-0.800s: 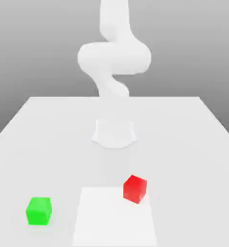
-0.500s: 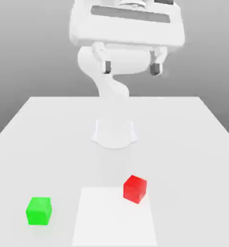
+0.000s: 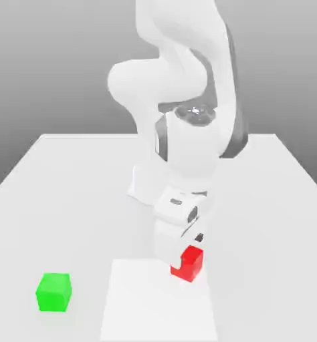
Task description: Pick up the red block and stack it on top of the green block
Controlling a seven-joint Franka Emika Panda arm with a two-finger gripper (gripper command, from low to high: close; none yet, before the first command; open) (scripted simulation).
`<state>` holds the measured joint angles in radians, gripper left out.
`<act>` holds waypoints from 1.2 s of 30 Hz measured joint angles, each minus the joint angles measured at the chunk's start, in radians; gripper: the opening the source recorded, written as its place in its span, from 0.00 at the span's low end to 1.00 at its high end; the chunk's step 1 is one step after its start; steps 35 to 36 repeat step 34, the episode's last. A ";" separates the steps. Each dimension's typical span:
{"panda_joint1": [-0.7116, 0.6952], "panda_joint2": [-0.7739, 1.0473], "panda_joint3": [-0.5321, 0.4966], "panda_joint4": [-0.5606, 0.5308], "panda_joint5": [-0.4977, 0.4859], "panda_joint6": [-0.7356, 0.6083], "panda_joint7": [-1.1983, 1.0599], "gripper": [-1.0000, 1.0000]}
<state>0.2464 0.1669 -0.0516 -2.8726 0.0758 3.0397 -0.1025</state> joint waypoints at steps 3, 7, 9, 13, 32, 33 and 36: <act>-0.010 0.022 0.012 0.003 0.007 0.018 -0.005 0.00; -0.016 0.032 0.018 0.004 0.008 0.026 -0.006 0.00; -0.007 -0.005 0.004 -0.001 -0.007 -0.006 0.005 0.00; -0.007 -0.138 -0.013 -0.020 -0.067 -0.120 0.047 0.00; -0.444 0.056 -0.185 0.316 0.070 -0.271 -0.052 1.00; -0.444 0.056 -0.185 0.316 0.070 -0.271 -0.052 1.00; -0.444 0.056 -0.185 0.316 0.070 -0.271 -0.052 1.00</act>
